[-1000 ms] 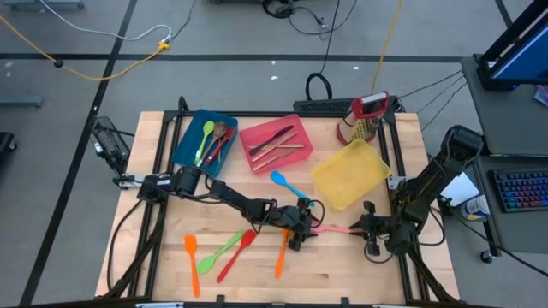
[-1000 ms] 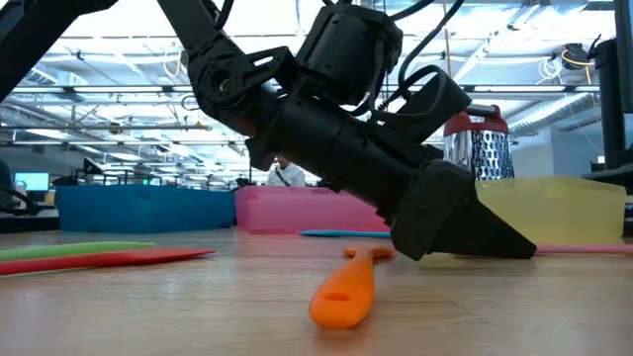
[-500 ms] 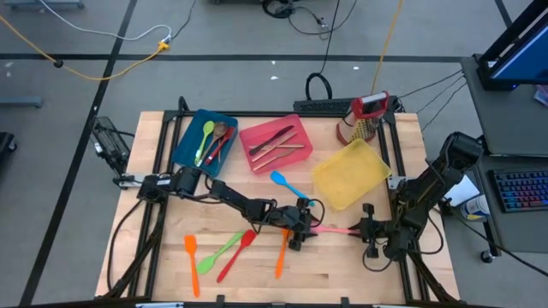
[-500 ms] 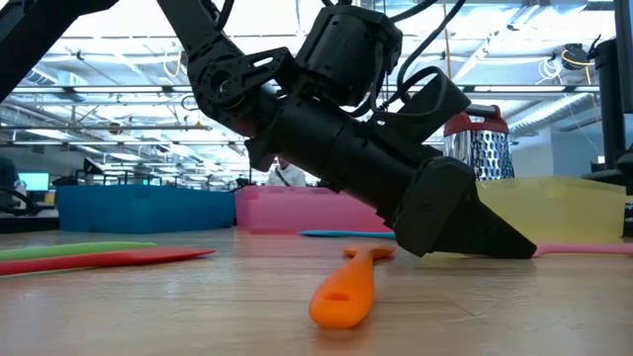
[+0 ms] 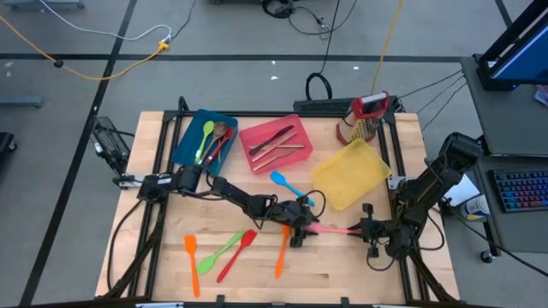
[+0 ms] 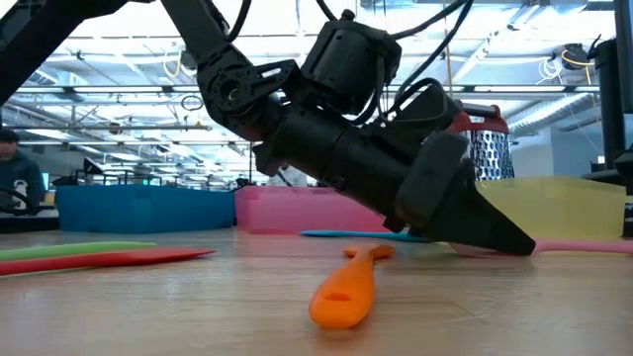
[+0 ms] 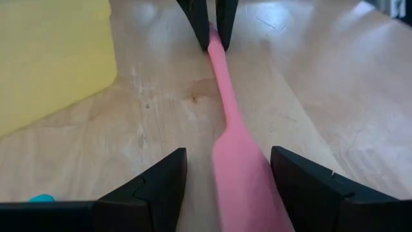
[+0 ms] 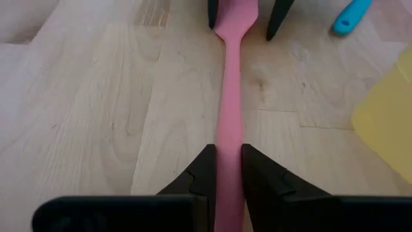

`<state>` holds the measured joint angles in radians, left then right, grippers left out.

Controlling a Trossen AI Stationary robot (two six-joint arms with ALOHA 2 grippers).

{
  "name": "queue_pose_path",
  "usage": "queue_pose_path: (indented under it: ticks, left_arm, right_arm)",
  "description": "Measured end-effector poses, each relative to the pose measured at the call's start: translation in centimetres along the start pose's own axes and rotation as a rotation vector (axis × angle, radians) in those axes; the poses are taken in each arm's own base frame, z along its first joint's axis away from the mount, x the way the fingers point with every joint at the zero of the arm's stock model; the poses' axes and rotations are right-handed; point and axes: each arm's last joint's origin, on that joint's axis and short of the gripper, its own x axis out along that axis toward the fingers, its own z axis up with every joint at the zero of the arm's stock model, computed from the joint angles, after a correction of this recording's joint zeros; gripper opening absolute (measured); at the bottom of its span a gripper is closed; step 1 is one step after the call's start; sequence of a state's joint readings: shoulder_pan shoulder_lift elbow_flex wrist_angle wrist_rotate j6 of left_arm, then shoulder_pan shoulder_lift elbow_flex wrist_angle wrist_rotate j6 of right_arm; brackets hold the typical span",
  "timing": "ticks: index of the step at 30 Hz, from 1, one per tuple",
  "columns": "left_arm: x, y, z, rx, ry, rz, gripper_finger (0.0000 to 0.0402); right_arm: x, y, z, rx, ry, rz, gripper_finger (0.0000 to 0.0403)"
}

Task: Pick & Place Kitchen Items
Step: Put the pink spatula into the yellow bin

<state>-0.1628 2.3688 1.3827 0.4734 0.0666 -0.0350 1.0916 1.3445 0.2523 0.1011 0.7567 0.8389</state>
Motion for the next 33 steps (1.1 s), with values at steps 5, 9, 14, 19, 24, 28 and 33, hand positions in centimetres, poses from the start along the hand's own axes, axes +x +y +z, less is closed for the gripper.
queue_pose_path:
  ticks: [5, 9, 14, 19, 24, 28, 33]
  left_arm:
    - [0.0, 0.0, 0.0, -0.004, 0.001, -0.035, 0.0222]
    - [0.0, -0.2, 0.0, -0.023, 0.002, -0.051, 0.0180]
    - [0.0, -0.2, 0.0, -0.027, 0.001, -0.069, 0.0104]
    - [0.0, -0.4, 0.1, -0.052, -0.010, -0.072, 0.0038]
    - [-0.1, -0.4, 0.7, -0.073, -0.059, -0.072, 0.0024]
    - [-0.4, -0.3, 1.2, -0.040, -0.064, -0.061, 0.0027]
    - [-1.4, -0.5, 2.2, 0.037, -0.010, 0.009, 0.0026]
  right_arm:
    - [0.0, -0.1, 0.0, -0.028, -0.019, -0.025, 0.0042]
    - [0.0, -0.2, 0.1, -0.044, -0.042, -0.045, 0.0041]
    - [0.0, -0.1, 0.1, -0.042, -0.050, -0.049, 0.0041]
    - [0.0, 0.0, 0.3, -0.027, -0.063, -0.036, 0.0040]
    - [-0.1, 0.4, 0.7, -0.001, -0.090, 0.006, 0.0041]
    - [-0.3, 0.4, 1.0, -0.022, -0.106, 0.015, 0.0054]
    - [-0.4, 0.3, 1.5, -0.122, -0.143, -0.008, 0.0081]
